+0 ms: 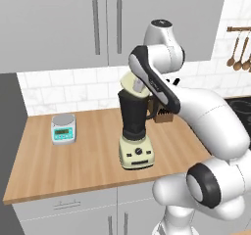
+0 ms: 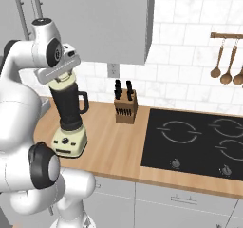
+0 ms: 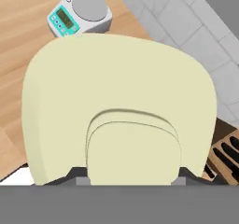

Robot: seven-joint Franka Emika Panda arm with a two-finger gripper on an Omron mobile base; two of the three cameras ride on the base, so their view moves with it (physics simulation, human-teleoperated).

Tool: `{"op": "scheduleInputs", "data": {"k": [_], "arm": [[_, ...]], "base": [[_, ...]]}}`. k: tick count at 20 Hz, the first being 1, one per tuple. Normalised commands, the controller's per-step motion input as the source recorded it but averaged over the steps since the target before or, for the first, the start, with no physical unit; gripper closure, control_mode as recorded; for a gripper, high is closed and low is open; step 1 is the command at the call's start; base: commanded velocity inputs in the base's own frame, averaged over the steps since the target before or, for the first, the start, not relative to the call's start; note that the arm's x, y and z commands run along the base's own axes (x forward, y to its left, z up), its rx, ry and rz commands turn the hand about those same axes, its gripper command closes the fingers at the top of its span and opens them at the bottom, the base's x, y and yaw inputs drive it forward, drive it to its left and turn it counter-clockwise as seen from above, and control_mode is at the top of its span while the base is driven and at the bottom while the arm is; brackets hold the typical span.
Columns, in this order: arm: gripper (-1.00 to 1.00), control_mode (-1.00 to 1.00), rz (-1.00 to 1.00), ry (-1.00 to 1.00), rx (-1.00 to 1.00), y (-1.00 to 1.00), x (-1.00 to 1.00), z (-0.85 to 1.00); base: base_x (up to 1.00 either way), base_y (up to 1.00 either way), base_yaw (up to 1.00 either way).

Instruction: Close the lid blender by securely placing the lid on top.

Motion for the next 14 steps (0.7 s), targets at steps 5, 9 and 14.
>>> {"op": "scheduleInputs", "data": {"k": [5, 9, 14], "arm": [[1.00, -1.00, -0.03, -0.14, 0.04, 0.00, 0.00, -0.04], [1.00, -1.00, 0.00, -0.02, 0.00, 0.00, 0.00, -0.40], [1.00, -1.00, 0.00, 0.00, 0.00, 0.00, 0.01, -0.41]], "base": [[0.00, 0.00, 0.00], [0.00, 0.00, 0.00], [0.00, 0.00, 0.00]]}}
